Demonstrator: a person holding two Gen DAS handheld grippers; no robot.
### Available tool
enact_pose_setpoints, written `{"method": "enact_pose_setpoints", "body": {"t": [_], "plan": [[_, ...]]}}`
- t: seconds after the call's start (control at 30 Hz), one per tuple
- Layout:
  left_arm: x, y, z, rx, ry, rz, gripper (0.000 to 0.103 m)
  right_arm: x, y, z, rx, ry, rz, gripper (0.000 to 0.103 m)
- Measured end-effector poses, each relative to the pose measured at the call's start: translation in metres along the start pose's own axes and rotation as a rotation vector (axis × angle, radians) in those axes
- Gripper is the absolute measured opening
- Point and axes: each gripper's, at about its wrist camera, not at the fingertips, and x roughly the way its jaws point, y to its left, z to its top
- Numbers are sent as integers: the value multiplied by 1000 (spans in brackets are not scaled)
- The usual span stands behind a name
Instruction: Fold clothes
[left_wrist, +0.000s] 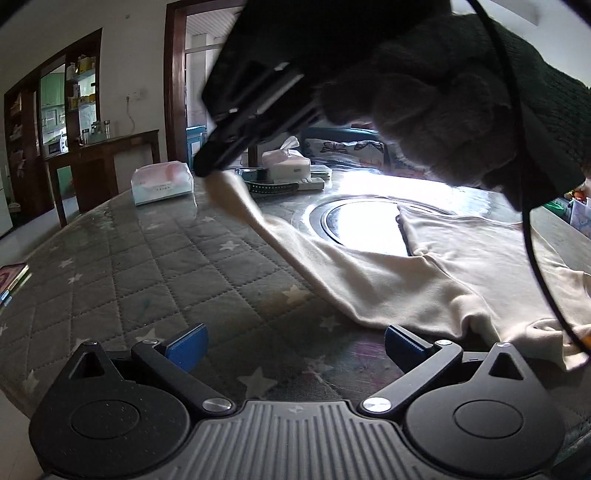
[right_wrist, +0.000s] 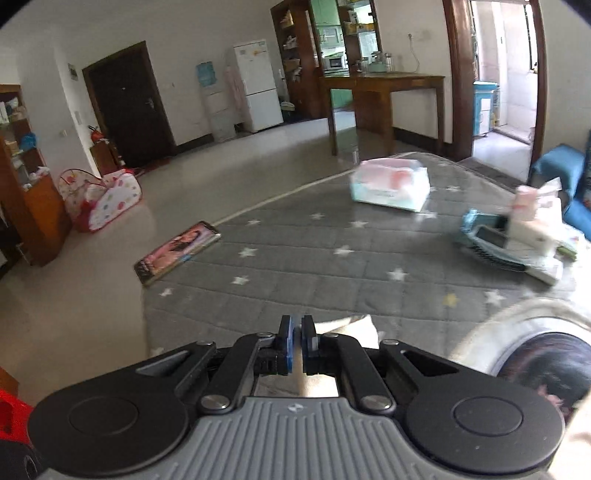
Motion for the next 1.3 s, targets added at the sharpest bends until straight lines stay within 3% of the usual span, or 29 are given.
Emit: {"method": "enact_pose_setpoints", "body": {"t": [0.1, 0.23, 0.53, 0.7, 0.83, 0.97, 1.13, 1.3], "plan": [[0, -2, 1, 19, -4, 0, 103, 3, 3, 0, 18, -2, 30, 8], [2, -4, 7, 44, -19, -13, 103, -6, -2, -2, 18, -14, 4, 9], [36, -1, 41, 37, -23, -68, 102, -42, -61, -57, -7, 115, -233, 9], [60, 3, 59, 21, -6, -102, 94, -64, -104, -92, 98, 135, -317, 9], [85, 10, 61, 13, 57, -114, 76, -80, -126, -112, 157, 144, -344, 9], [99, 19, 54, 19, 102, -63, 54, -80, -133, -120, 169, 154, -330, 9], [97, 27, 49, 67, 87, 27, 52, -64, -131, -123, 153, 182, -303, 9], [100, 41, 53, 79, 84, 104, 52, -59, -129, -124, 182, 154, -293, 11]]}}
